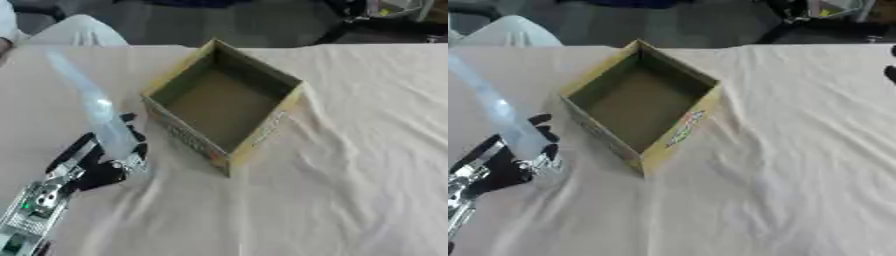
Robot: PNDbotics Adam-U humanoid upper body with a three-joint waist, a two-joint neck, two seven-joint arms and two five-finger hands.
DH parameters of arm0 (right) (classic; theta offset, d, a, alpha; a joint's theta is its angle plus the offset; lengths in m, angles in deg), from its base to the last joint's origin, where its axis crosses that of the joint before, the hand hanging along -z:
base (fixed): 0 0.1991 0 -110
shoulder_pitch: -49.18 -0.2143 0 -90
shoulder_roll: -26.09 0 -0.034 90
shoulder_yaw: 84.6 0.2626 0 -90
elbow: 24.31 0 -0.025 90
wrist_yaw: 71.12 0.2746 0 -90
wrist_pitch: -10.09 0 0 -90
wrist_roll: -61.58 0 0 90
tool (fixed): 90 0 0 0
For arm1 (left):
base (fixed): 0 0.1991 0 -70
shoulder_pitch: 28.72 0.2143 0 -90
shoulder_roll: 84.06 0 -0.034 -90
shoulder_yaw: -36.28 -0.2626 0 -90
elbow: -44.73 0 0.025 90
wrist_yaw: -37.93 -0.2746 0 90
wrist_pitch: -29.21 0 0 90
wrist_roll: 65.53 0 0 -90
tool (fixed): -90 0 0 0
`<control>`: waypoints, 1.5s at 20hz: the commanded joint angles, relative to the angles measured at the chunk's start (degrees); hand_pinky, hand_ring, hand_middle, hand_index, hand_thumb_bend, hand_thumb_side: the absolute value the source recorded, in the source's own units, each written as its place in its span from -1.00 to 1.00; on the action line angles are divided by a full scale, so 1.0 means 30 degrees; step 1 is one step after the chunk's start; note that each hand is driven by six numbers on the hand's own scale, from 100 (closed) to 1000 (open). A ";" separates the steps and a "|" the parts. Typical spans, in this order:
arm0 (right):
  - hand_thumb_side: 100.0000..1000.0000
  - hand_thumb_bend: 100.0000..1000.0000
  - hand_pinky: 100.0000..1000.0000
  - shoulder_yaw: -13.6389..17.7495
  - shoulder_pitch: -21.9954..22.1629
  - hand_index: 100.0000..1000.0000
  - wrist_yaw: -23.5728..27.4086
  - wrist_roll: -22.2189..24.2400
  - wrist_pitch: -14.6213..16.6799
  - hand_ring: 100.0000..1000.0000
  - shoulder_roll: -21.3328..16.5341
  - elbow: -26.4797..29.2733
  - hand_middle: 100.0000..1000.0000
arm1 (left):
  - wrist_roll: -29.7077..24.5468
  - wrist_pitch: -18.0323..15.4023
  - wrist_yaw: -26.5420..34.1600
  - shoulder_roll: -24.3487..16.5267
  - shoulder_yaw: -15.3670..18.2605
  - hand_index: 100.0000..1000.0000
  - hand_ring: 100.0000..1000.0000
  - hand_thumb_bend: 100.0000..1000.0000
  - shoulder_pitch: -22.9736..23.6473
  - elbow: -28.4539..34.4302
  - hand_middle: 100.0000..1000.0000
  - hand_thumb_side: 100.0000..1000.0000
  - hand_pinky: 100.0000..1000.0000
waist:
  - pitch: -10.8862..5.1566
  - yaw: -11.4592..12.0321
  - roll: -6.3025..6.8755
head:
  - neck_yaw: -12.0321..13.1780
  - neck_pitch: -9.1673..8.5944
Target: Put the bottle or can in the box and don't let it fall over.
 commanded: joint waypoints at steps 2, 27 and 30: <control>-0.18 -1.00 1.00 0.0129 -0.0203 1.00 0.0101 -0.0036 0.0039 1.00 -0.0494 0.0442 0.95 | 0.0513 0.0104 -0.0140 -0.0152 -0.0223 -0.03 0.99 -1.00 0.0113 -0.0525 1.00 -0.35 1.00 | -0.0234 -0.0010 -0.0054 | 0.0030 -0.0189; -0.18 -1.00 1.00 0.0133 -0.0208 1.00 0.0181 -0.0185 0.0058 1.00 -0.0510 0.0442 0.95 | 0.3228 -0.1827 0.0611 -0.0053 0.0023 -0.96 0.13 -1.00 0.0109 -0.1665 0.16 0.03 0.88 | -0.0254 -0.0024 -0.0025 | -0.0049 -0.0098; -0.18 -1.00 1.00 0.0126 -0.0209 1.00 0.0177 -0.0191 0.0048 1.00 -0.0504 0.0442 0.95 | 0.3005 -0.1964 0.0741 -0.0031 0.0056 -0.98 0.08 -1.00 0.0101 -0.1514 0.13 0.06 0.85 | -0.0259 -0.0027 -0.0020 | -0.0083 -0.0086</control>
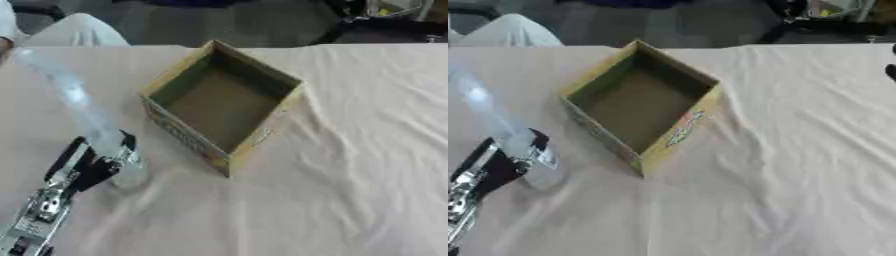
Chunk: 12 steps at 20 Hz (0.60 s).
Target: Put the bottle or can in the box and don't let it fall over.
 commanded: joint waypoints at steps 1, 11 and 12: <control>-0.18 -1.00 1.00 0.0123 -0.0199 1.00 0.0118 -0.0066 0.0000 1.00 -0.0502 0.0442 0.95 | -0.0319 -0.0193 0.0215 -0.0186 0.0083 -0.98 0.08 -1.00 0.0077 0.0168 0.13 0.08 0.83 | -0.0264 -0.0022 -0.0028 | -0.0072 -0.0078; -0.18 -1.00 1.00 0.0146 -0.0202 1.00 0.0182 -0.0109 -0.0027 1.00 -0.0496 0.0442 0.95 | -0.0268 -0.1677 0.0681 -0.0606 0.0812 -0.98 0.12 -1.00 -0.0487 0.2362 0.20 0.27 0.77 | -0.0324 -0.0025 0.0020 | -0.0465 0.0362; -0.18 -1.00 1.00 0.0148 -0.0203 1.00 0.0191 -0.0112 -0.0030 1.00 -0.0495 0.0442 0.95 | -0.0230 -0.1775 0.0886 -0.0702 0.0872 -0.98 0.12 -1.00 -0.0634 0.2609 0.20 0.27 0.76 | -0.0329 -0.0030 0.0029 | -0.0487 0.0409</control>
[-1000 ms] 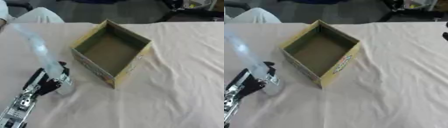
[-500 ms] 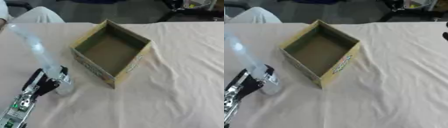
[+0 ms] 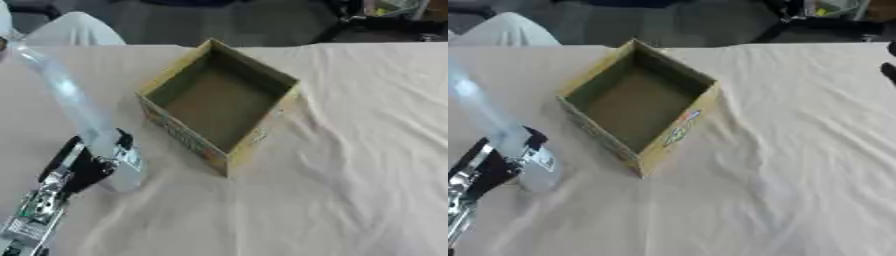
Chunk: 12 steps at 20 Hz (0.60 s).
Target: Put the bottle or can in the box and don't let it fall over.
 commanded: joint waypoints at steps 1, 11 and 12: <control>-0.18 -1.00 1.00 0.0149 -0.0193 1.00 0.0147 -0.0066 0.0015 1.00 -0.0493 0.0442 0.95 | 0.0113 -0.0443 0.0579 -0.0776 0.0422 -0.98 0.12 -1.00 -0.0633 0.1208 0.20 0.27 0.76 | -0.0341 -0.0037 0.0028 | -0.0109 0.0213; -0.18 -1.00 1.00 0.0133 -0.0163 1.00 0.0248 -0.0050 -0.0117 1.00 -0.0476 0.0442 0.95 | -0.0787 -0.0446 0.2809 -0.0711 -0.0220 -0.98 0.14 -1.00 -0.4589 0.2163 0.16 0.18 0.76 | -0.0536 -0.0202 0.0104 | -0.0145 0.0247; -0.18 -1.00 1.00 0.0117 -0.0169 1.00 0.0259 -0.0029 -0.0132 1.00 -0.0462 0.0442 0.95 | -0.0982 -0.0367 0.2914 -0.0405 -0.0247 -0.98 0.14 -1.00 -0.5154 0.2111 0.16 0.18 0.76 | -0.0544 -0.0226 0.0094 | -0.0132 0.0218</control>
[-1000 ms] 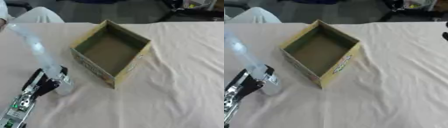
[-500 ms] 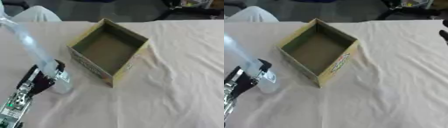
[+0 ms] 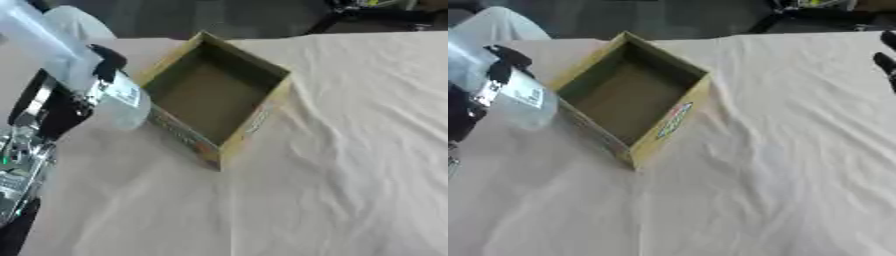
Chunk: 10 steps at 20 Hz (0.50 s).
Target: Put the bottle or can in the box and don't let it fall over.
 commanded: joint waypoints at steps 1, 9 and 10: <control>-0.18 -1.00 1.00 0.0113 -0.0143 1.00 0.0143 0.0035 -0.0060 1.00 -0.0450 0.0442 0.95 | -0.0596 0.0167 0.0447 0.0372 -0.0025 -0.98 0.14 -1.00 -0.1355 0.0263 0.15 0.15 0.76 | -0.0516 -0.0044 -0.0026 | -0.0011 -0.0063; -0.18 -1.00 1.00 0.0059 -0.0323 1.00 0.0235 0.0122 -0.0092 1.00 -0.0219 0.0442 0.95 | -0.1339 0.0019 -0.1631 0.2781 -0.0110 -0.98 0.14 -1.00 -0.5086 -0.1929 0.13 -0.13 0.74 | -0.0441 -0.0328 -0.0218 | 0.0412 -0.0218; -0.18 -1.00 1.00 0.0035 -0.0388 1.00 0.0272 0.0156 -0.0099 1.00 -0.0165 0.0442 0.95 | -0.1386 -0.0130 -0.2137 0.3081 -0.0105 -0.98 0.15 -1.00 -0.5505 -0.2379 0.13 -0.13 0.74 | -0.0415 -0.0407 -0.0258 | 0.0534 -0.0290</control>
